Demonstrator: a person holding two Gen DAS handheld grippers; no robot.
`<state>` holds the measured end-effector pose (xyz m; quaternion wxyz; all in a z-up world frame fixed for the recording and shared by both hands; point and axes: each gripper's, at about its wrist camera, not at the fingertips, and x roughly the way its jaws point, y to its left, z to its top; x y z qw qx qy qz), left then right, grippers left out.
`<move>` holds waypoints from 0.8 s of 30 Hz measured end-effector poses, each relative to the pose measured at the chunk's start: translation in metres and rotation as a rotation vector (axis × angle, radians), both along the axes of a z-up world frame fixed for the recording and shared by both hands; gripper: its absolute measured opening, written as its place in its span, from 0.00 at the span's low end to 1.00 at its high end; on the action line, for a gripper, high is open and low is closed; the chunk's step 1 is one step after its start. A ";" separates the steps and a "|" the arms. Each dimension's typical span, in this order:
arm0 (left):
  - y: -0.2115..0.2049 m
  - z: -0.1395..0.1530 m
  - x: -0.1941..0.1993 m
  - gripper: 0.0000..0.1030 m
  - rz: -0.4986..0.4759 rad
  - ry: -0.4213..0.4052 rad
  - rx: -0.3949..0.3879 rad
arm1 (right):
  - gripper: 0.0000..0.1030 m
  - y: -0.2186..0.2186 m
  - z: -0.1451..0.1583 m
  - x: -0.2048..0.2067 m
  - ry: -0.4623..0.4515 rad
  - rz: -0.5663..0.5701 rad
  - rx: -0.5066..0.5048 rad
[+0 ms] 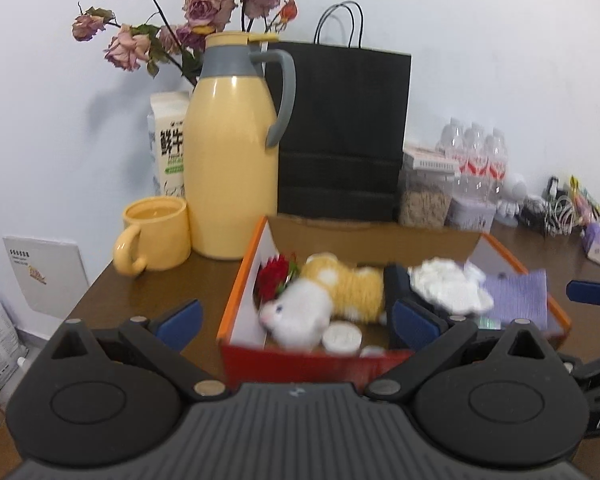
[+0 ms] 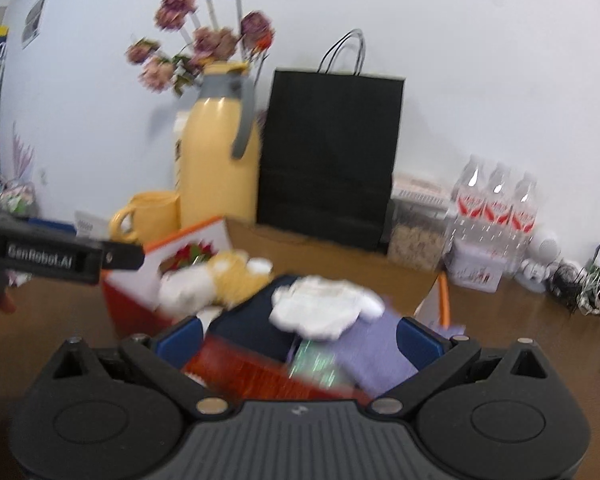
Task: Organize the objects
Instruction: 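Move right gripper back to the coiled black cable on the table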
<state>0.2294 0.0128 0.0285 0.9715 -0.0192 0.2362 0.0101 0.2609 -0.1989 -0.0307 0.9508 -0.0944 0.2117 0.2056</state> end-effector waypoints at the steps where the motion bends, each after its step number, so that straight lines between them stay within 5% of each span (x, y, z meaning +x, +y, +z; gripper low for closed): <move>1: 0.000 -0.003 -0.005 1.00 0.000 0.008 0.006 | 1.00 0.001 -0.005 -0.005 0.012 0.008 -0.004; 10: 0.009 -0.037 -0.040 1.00 0.006 0.084 0.010 | 0.97 0.009 -0.038 -0.040 0.087 0.057 -0.013; 20: 0.023 -0.052 -0.074 1.00 -0.017 0.074 0.005 | 0.63 0.029 -0.051 -0.054 0.133 0.141 -0.003; 24: 0.025 -0.056 -0.080 1.00 -0.029 0.067 -0.011 | 0.58 0.036 -0.057 -0.052 0.162 0.151 0.002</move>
